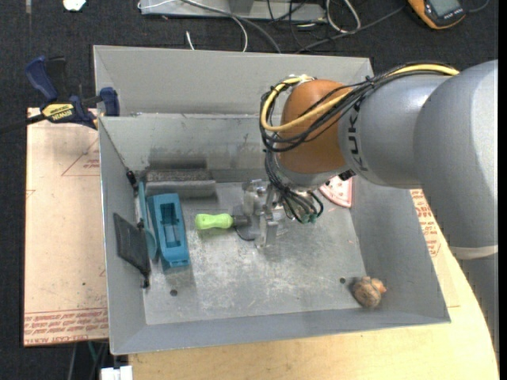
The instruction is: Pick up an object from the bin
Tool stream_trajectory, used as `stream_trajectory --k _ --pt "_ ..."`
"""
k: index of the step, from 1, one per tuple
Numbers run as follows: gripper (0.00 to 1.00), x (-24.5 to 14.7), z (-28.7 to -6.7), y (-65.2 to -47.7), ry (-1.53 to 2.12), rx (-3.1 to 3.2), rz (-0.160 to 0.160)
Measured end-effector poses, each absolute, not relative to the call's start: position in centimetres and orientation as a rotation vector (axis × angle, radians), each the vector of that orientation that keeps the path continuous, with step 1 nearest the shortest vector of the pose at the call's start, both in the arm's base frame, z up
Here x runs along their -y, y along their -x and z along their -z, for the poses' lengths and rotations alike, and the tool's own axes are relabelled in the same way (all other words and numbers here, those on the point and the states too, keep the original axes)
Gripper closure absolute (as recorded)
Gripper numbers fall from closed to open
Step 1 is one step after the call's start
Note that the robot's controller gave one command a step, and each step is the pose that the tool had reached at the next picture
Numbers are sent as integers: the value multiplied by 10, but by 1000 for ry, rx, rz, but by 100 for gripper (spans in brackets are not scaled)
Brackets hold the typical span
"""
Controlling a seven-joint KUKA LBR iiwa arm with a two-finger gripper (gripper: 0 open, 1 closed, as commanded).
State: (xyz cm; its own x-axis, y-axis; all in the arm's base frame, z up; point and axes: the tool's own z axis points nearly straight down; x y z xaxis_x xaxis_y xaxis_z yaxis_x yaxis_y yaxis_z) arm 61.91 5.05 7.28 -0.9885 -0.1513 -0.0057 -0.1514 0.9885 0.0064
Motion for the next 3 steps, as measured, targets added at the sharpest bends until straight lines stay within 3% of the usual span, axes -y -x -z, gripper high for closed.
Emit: stream_trajectory --k 1,2,3 --pt "100 -46 -131 -618 298 -3127 -10" --pt "100 -65 -126 -638 803 -3025 -9" --pt "100 -51 -94 -644 889 -3004 -10"
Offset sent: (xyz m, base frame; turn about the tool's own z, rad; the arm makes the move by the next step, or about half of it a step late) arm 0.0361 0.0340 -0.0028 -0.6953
